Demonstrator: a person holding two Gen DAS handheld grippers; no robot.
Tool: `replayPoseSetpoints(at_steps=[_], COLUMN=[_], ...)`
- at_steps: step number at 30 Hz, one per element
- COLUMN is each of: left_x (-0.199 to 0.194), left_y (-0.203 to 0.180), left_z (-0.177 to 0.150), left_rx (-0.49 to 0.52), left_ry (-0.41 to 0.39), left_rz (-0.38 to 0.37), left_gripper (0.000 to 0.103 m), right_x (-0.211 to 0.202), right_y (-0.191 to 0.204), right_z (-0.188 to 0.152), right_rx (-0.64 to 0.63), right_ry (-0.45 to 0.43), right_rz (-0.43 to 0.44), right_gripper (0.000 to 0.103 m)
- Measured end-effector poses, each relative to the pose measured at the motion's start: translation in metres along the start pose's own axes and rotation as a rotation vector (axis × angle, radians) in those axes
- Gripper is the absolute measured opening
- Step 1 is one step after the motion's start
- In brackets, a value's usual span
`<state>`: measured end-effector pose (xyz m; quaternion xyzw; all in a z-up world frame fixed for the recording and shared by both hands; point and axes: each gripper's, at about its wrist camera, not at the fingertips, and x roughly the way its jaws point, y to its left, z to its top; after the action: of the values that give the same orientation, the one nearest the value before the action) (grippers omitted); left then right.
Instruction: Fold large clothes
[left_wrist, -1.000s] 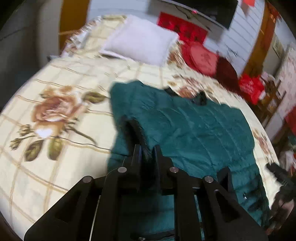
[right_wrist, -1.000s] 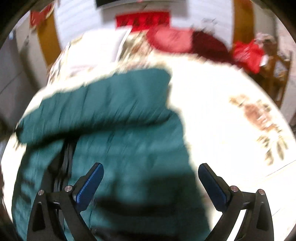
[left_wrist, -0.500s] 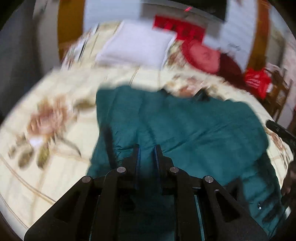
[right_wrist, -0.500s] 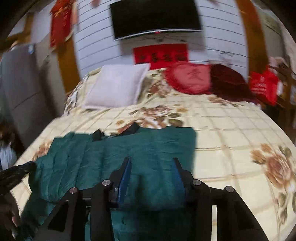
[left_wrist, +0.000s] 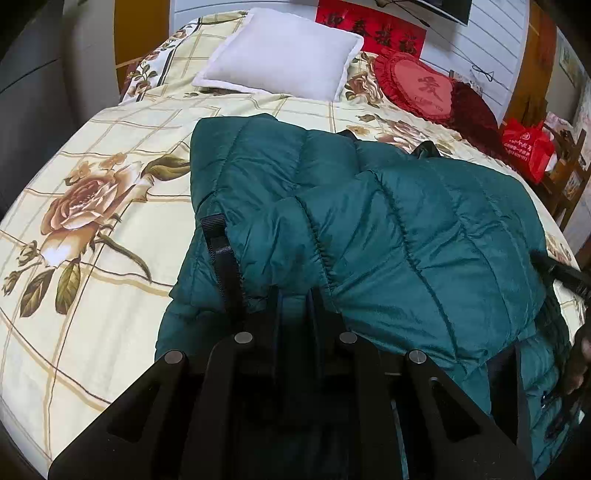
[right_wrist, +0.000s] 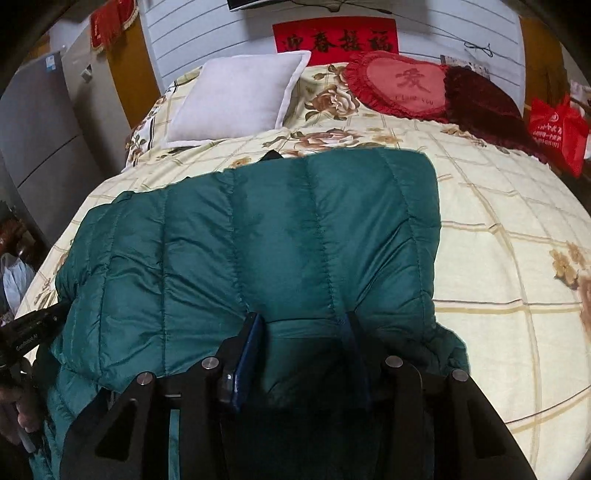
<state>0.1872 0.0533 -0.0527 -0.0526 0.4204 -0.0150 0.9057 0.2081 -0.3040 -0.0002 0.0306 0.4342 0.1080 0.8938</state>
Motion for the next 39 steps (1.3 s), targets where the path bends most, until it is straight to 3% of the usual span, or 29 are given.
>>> replayPoseSetpoints(at_steps=[3, 5, 6, 9, 11, 13, 17, 20, 24, 27, 30, 35, 37, 39], left_x=[0.0, 0.0, 0.0, 0.0, 0.0, 0.0, 0.001, 0.001, 0.001, 0.0, -0.001, -0.005, -0.015, -0.034], left_y=[-0.003, -0.003, -0.004, -0.004, -0.007, -0.008, -0.008, -0.004, 0.0, 0.001, 0.003, 0.008, 0.007, 0.008], left_z=[0.0, -0.001, -0.001, -0.001, -0.001, -0.001, -0.001, -0.001, 0.0, -0.001, -0.003, 0.0, 0.003, 0.002], left_rx=[0.008, 0.011, 0.01, 0.005, 0.017, 0.027, 0.027, 0.01, -0.012, -0.016, -0.024, -0.049, -0.028, -0.002], left_ry=[0.0, -0.002, -0.001, 0.0, 0.001, 0.003, 0.004, 0.004, 0.002, -0.004, -0.01, -0.007, -0.01, -0.031], left_rz=[0.01, 0.013, 0.011, 0.004, -0.008, 0.003, 0.004, -0.016, -0.041, -0.047, -0.072, -0.103, -0.095, -0.092], left_gripper=[0.013, 0.013, 0.013, 0.013, 0.014, 0.014, 0.014, 0.013, 0.013, 0.013, 0.013, 0.013, 0.013, 0.014], right_x=[-0.026, -0.023, -0.014, 0.027, 0.068, 0.072, 0.057, 0.014, -0.036, -0.031, 0.015, 0.01, -0.011, -0.044], right_y=[0.003, 0.005, 0.005, -0.002, -0.015, -0.016, -0.015, 0.001, 0.025, 0.036, 0.024, 0.017, 0.019, 0.015], right_z=[0.024, 0.048, 0.059, 0.075, 0.066, 0.059, 0.068, 0.067, 0.042, 0.009, -0.022, -0.021, -0.021, -0.021], right_rx=[0.052, 0.071, 0.078, 0.077, 0.089, 0.038, 0.029, 0.002, -0.012, -0.025, 0.008, 0.031, 0.011, 0.02], right_ry=[-0.138, -0.165, -0.147, -0.03, 0.126, 0.102, 0.108, 0.003, -0.062, -0.037, 0.113, 0.112, 0.058, -0.01], right_rz=[-0.008, -0.061, -0.09, -0.107, -0.13, -0.126, -0.154, -0.154, -0.038, -0.028, -0.071, -0.037, -0.064, -0.037], right_gripper=[0.047, 0.061, 0.077, 0.079, 0.084, 0.088, 0.089, 0.089, 0.09, 0.103, 0.103, 0.103, 0.102, 0.102])
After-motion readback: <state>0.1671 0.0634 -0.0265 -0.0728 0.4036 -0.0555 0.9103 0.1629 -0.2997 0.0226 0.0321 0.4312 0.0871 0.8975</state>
